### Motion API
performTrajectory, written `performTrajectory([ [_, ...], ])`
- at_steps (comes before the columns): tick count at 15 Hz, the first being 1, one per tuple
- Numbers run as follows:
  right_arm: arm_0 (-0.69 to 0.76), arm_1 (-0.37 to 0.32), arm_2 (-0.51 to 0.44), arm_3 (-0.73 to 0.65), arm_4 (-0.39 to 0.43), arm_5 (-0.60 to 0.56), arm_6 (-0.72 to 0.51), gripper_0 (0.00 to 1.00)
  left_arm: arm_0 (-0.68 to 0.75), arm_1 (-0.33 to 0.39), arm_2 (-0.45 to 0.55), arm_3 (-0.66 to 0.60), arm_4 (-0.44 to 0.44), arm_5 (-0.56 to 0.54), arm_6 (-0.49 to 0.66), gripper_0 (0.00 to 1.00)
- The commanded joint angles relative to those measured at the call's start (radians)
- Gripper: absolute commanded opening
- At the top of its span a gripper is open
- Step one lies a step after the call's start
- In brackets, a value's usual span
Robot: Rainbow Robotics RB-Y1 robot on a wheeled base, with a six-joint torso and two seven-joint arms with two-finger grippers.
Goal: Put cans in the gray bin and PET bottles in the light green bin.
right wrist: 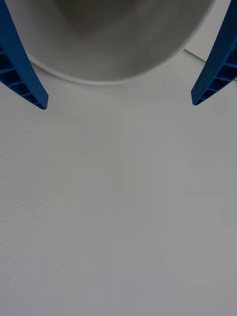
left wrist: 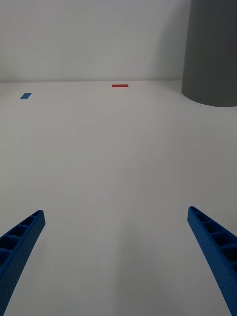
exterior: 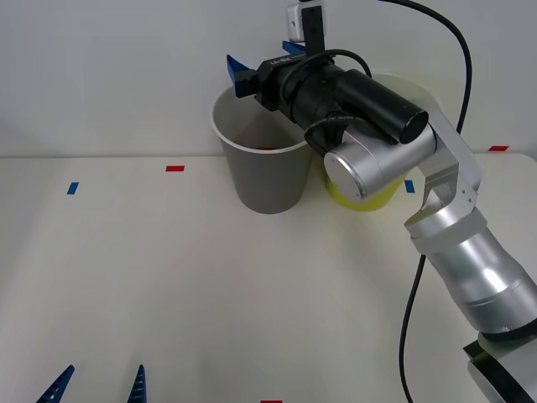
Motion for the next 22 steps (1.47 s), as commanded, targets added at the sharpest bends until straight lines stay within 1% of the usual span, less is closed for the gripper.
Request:
performTrajectory([
  [1, 0.154, -0.060, 0.001, -0.215, 0.016, 0.001, -0.008, 1.00, 0.000, 0.000, 0.000, 0.000, 0.000, 0.000, 0.000, 1.00],
  [3, 0.255, -0.135, -0.004, -0.347, 0.019, 0.001, -0.014, 1.00, 0.000, 0.000, 0.000, 0.000, 0.000, 0.000, 0.000, 1.00],
  [4, 0.293, -0.159, -0.013, -0.388, 0.021, 0.001, -0.016, 1.00, 0.000, 0.000, 0.000, 0.000, 0.000, 0.000, 0.000, 1.00],
  [6, 0.425, -0.218, -0.056, -0.509, 0.028, 0.000, -0.020, 1.00, 0.000, 0.000, 0.000, 0.000, 0.000, 0.000, 0.000, 1.00],
  [8, 0.560, -0.256, -0.100, -0.604, 0.053, 0.000, -0.020, 1.00, 0.000, 0.000, 0.000, 0.000, 0.000, 0.000, 0.000, 1.00],
  [10, 0.671, -0.265, -0.140, -0.666, 0.071, 0.000, -0.022, 1.00, 0.000, 0.000, 0.000, 0.000, 0.000, 0.000, 0.000, 1.00],
  [11, 0.717, -0.264, -0.154, -0.686, 0.073, 0.000, -0.022, 1.00, 0.000, 0.000, 0.000, 0.000, 0.000, 0.000, 0.000, 1.00],
  [13, 0.813, -0.256, -0.177, -0.716, 0.100, -0.010, -0.022, 1.00, 0.000, 0.000, 0.000, 0.000, 0.000, 0.000, 0.000, 1.00],
  [15, 0.893, -0.230, -0.194, -0.718, 0.113, -0.023, -0.022, 1.00, 0.000, 0.000, 0.000, 0.000, 0.000, 0.000, 0.000, 1.00],
  [17, 0.967, -0.182, -0.206, -0.718, 0.133, -0.023, -0.016, 1.00, 0.000, 0.000, 0.000, 0.000, 0.000, 0.000, 0.000, 1.00],
  [19, 1.031, -0.122, -0.206, -0.718, 0.199, -0.023, -0.013, 1.00, 0.000, 0.000, 0.000, 0.000, 0.000, 0.000, 0.000, 1.00],
  [20, 1.050, -0.104, -0.206, -0.718, 0.205, -0.023, -0.011, 1.00, 0.000, 0.000, 0.000, 0.000, 0.000, 0.000, 0.000, 1.00],
  [21, 1.080, -0.067, -0.206, -0.718, 0.206, -0.034, -0.008, 1.00, 0.000, 0.000, 0.000, 0.000, 0.000, 0.000, 0.000, 1.00],
  [22, 1.105, -0.037, -0.203, -0.718, 0.225, -0.048, -0.002, 1.00, 0.000, 0.000, 0.000, 0.000, 0.000, 0.000, 0.000, 1.00],
])
